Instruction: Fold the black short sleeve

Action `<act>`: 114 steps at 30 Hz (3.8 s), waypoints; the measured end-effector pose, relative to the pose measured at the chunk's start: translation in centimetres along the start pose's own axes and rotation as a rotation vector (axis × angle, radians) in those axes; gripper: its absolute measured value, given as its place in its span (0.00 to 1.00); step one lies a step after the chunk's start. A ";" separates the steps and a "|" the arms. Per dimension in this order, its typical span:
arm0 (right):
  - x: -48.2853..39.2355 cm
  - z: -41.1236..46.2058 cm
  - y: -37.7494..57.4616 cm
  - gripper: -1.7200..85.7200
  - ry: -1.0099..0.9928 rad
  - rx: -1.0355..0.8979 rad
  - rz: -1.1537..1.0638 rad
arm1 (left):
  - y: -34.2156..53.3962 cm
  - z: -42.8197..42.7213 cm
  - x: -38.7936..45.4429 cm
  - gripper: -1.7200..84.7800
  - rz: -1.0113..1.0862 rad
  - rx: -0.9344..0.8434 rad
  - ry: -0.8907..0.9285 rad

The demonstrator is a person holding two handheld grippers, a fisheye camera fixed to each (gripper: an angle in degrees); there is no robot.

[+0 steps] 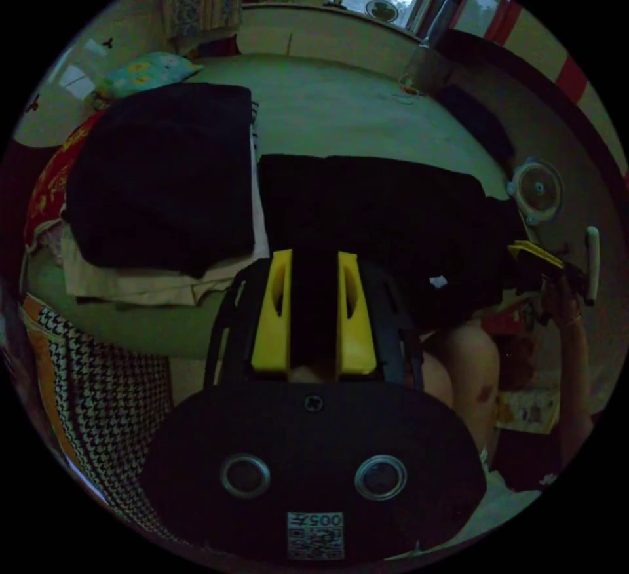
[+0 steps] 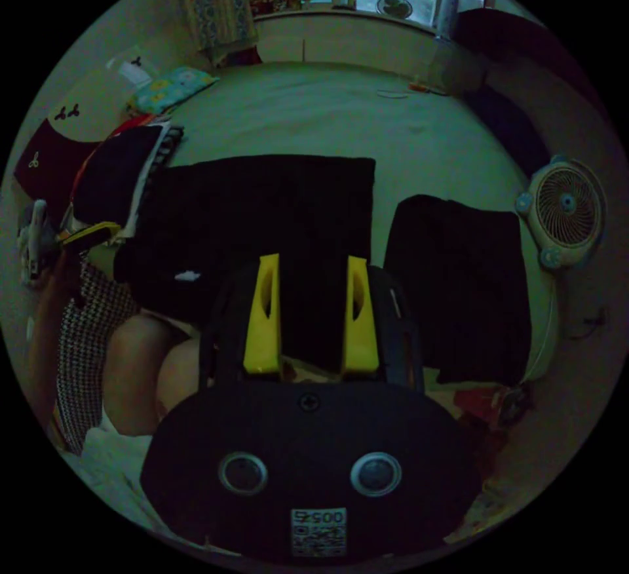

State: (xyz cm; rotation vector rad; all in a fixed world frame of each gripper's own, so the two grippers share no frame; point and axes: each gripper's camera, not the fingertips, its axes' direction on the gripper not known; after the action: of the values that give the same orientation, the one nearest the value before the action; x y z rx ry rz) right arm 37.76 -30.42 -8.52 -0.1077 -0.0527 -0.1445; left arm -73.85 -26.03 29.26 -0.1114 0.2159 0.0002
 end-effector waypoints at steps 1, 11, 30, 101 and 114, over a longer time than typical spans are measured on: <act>0.3 0.1 -0.4 0.17 -0.003 0.006 0.011 | -0.6 0.4 -0.1 0.15 -0.017 0.007 0.003; 3.8 7.1 -7.6 0.17 -0.003 -0.101 0.161 | -4.8 8.4 0.3 0.15 -0.129 -0.145 -0.056; 3.2 6.8 -14.5 0.10 0.046 0.109 0.174 | -12.2 9.8 8.4 0.07 -0.022 0.019 -0.179; 0.1 -4.8 27.3 0.02 -0.032 -0.016 0.192 | 41.5 -14.3 27.3 0.04 -0.133 -0.007 -0.150; -2.7 -9.4 36.1 0.08 0.018 0.056 0.213 | 46.4 -19.8 38.1 0.03 -0.076 0.012 -0.207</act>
State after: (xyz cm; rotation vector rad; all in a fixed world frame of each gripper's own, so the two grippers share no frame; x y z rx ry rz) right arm 40.76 4.43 -21.72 -0.0553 -0.0272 0.0689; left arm -41.42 17.47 -3.25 -0.1067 0.0047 -0.0649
